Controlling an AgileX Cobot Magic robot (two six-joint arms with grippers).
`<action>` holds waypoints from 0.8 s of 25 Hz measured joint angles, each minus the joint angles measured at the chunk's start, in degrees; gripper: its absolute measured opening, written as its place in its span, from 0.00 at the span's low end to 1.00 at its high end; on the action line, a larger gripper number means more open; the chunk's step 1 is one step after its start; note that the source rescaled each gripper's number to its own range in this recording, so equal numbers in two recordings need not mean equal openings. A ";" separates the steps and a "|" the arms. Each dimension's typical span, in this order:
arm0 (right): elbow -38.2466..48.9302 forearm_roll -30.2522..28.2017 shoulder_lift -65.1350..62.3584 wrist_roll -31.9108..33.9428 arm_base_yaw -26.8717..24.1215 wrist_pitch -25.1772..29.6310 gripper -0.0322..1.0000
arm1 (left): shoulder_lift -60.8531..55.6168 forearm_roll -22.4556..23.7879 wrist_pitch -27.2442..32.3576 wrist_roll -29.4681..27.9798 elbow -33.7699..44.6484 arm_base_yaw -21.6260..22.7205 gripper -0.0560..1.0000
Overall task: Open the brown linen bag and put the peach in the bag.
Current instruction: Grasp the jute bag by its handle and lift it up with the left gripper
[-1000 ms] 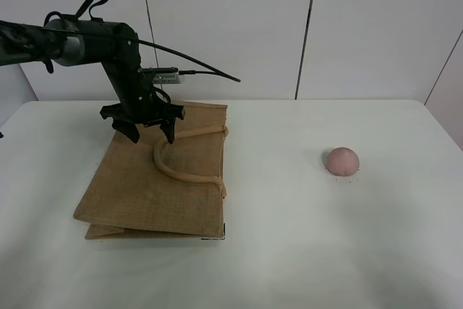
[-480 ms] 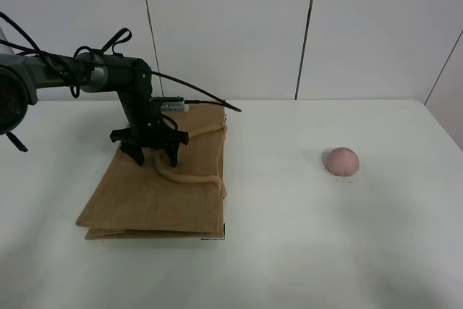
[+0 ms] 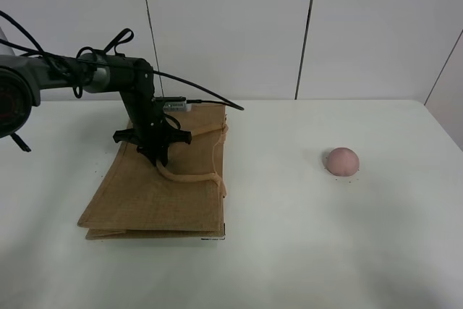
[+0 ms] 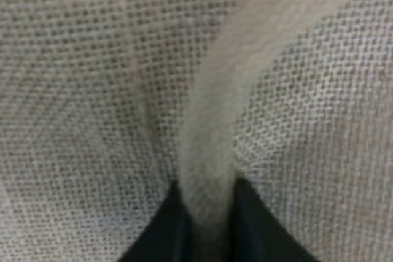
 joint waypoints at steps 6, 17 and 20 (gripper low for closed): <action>0.00 0.00 0.00 0.00 0.00 0.00 1.00 | -2.86 0.00 7.52 0.00 -4.74 0.00 0.06; 0.00 0.00 0.00 0.00 0.00 0.00 1.00 | -17.49 0.37 16.03 2.46 -17.49 0.00 0.06; 0.00 0.00 0.00 0.00 0.00 0.00 1.00 | -21.48 0.41 16.08 3.32 -17.56 0.00 0.06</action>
